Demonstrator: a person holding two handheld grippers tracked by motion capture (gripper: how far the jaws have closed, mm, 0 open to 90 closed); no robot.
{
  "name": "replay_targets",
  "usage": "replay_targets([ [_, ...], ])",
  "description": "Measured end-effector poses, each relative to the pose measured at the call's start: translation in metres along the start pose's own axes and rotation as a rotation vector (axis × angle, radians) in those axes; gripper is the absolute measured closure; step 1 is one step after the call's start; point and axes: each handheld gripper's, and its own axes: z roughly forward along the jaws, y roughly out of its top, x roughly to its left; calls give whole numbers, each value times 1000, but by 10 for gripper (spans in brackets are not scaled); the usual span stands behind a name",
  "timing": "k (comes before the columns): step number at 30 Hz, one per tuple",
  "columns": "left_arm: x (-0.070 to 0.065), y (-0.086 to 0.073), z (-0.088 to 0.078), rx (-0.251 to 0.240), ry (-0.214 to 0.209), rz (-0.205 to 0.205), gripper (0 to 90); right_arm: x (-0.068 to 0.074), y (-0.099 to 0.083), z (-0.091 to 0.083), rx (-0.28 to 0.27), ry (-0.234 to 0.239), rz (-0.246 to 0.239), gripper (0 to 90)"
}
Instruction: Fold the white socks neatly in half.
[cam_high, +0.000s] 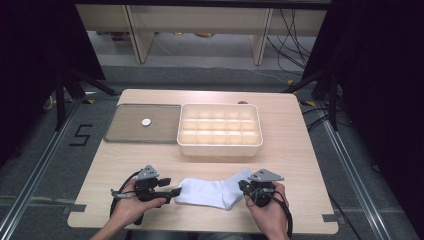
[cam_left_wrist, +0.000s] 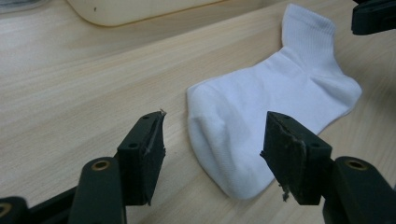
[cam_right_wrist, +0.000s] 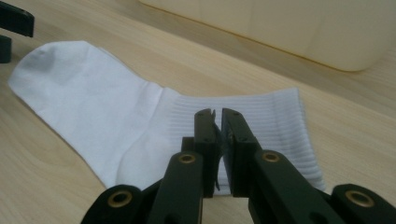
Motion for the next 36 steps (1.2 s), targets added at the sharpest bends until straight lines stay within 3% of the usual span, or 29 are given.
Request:
replay_targets([
  [5, 0, 3, 7, 30, 11, 6, 404, 3, 4, 1, 6, 26, 7, 839],
  [6, 0, 4, 9, 61, 26, 36, 414, 3, 4, 3, 12, 31, -1, 833],
  [8, -1, 4, 11, 64, 30, 40, 431, 5, 5, 2, 22, 28, 21, 829],
  [9, -3, 3, 13, 77, 38, 69, 442, 6, 5, 2, 26, 36, 21, 826],
  [11, -4, 2, 13, 85, 46, 80, 471, 6, 4, 3, 18, 32, 7, 822],
  [14, -10, -2, 18, 117, 59, 129, 522, 11, 8, 5, 24, 45, 10, 808],
  [18, -17, -4, 20, 107, 82, 168, 588, 16, 12, 5, 17, 49, -8, 800],
  [19, -17, -4, 19, 116, 101, 194, 614, 17, 12, 5, 11, 48, -17, 799],
  [21, -19, -5, 20, 104, 96, 193, 640, 19, 13, 5, 15, 69, -4, 798],
  [23, -21, -5, 21, 107, 73, 184, 756, 24, 15, 6, 32, 64, -18, 798],
  [25, -20, -5, 21, 107, 61, 178, 796, 27, 16, 7, 47, 68, -20, 802],
  [26, -19, -5, 22, 94, 48, 142, 802, 29, 16, 8, 48, 69, -20, 807],
  [29, -15, -3, 21, 112, 30, 135, 808, 34, 19, 11, 82, 90, -16, 832],
  [30, -14, -2, 20, 97, 13, 112, 809, 38, 20, 16, 109, 108, -21, 852],
  [33, -14, 1, 17, 86, -5, 91, 808, 41, 22, 22, 120, 125, -34, 869],
  [36, -15, 5, 13, 69, -27, 55, 806, 49, 25, 32, 175, 149, -12, 883],
])
